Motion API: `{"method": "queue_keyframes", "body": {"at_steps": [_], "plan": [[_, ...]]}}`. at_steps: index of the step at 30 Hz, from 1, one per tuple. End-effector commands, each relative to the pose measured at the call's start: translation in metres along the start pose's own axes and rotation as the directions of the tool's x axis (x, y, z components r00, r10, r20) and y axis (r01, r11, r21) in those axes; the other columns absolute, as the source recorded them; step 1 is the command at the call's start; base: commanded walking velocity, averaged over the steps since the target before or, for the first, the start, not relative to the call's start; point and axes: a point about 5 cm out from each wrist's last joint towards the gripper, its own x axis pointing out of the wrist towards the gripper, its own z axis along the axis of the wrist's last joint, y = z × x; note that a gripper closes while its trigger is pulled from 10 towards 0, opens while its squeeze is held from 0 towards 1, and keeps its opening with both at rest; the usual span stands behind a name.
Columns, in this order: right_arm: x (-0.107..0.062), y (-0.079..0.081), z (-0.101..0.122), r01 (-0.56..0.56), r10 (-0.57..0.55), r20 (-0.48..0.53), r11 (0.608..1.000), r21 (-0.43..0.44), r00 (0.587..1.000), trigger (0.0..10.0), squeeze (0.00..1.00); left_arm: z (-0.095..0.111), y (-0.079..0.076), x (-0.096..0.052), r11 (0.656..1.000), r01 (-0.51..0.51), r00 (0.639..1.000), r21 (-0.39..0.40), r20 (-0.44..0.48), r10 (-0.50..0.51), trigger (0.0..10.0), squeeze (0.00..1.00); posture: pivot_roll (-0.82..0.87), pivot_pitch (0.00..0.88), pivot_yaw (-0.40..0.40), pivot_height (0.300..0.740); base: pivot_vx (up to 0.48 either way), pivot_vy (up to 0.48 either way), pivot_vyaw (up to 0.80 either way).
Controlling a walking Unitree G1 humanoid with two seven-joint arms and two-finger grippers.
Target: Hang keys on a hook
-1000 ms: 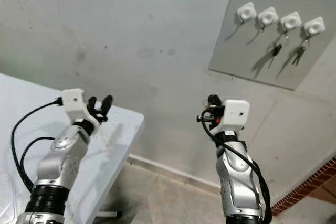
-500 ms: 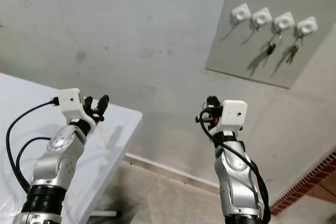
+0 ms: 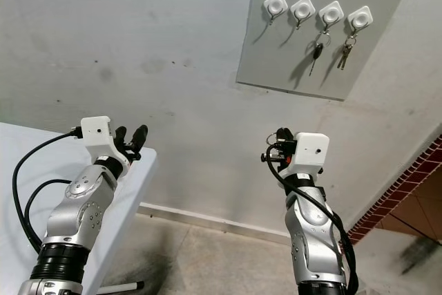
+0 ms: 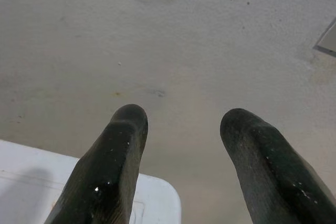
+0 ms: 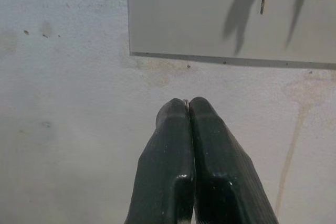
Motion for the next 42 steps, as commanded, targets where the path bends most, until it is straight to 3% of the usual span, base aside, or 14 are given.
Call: {"method": "queue_keyframes", "body": {"at_steps": [1,4,6,13,23,34,36,42], "plan": [[0.002,-0.001,0.003,0.0,0.0,0.007,1.0,-0.005,1.0,10.0,0.0,0.008,-0.003,0.002,1.0,0.021,0.999,0.019,0.026,-0.022,10.0,0.0,0.02,0.0,-0.051,0.74,0.0,-0.48,-0.66],[0.002,0.0,0.003,-0.001,0.001,0.007,1.0,-0.006,1.0,10.0,0.0,0.008,-0.003,0.002,1.0,0.017,1.0,0.017,0.026,-0.018,10.0,0.0,0.02,0.0,-0.051,0.74,0.0,-0.32,-0.65],[0.002,-0.001,0.003,-0.002,0.002,0.005,1.0,-0.008,1.0,10.0,0.0,0.009,-0.002,0.002,0.999,0.001,0.999,-0.038,0.038,0.001,10.0,0.0,0.02,0.0,-0.054,0.74,0.0,0.0,-0.65],[0.003,-0.001,0.003,-0.002,0.002,0.007,1.0,-0.012,1.0,10.0,0.0,0.009,0.0,0.003,0.999,-0.034,0.999,-0.028,0.034,0.035,10.0,0.0,0.02,0.0,-0.059,0.74,0.0,0.0,-0.58],[0.004,0.0,0.007,-0.004,0.004,0.019,1.0,-0.008,1.0,10.0,0.0,0.008,0.002,0.003,0.997,-0.069,0.997,-0.027,0.034,0.07,10.0,0.0,0.02,0.0,-0.061,0.74,0.0,0.0,0.0],[-0.001,-0.001,0.008,-0.035,0.035,0.009,0.999,-0.008,0.999,10.0,0.0,0.009,-0.004,0.001,0.999,-0.021,0.999,-0.034,0.039,0.022,10.0,0.0,0.01,0.0,-0.06,0.74,0.0,0.0,0.0],[-0.006,0.001,0.014,-0.081,0.081,0.044,0.997,-0.011,0.996,10.0,0.0,0.013,-0.009,-0.003,0.999,0.023,0.998,-0.024,0.067,-0.021,10.0,0.0,0.0,0.0,-0.056,0.74,0.0,0.0,0.0],[-0.016,-0.001,0.02,-0.079,0.081,0.067,0.996,-0.031,0.994,10.0,0.0,0.015,-0.013,-0.021,0.994,0.107,0.989,-0.027,0.102,-0.104,10.0,0.0,0.0,0.0,-0.05,0.74,0.046,0.0,0.0]]}}
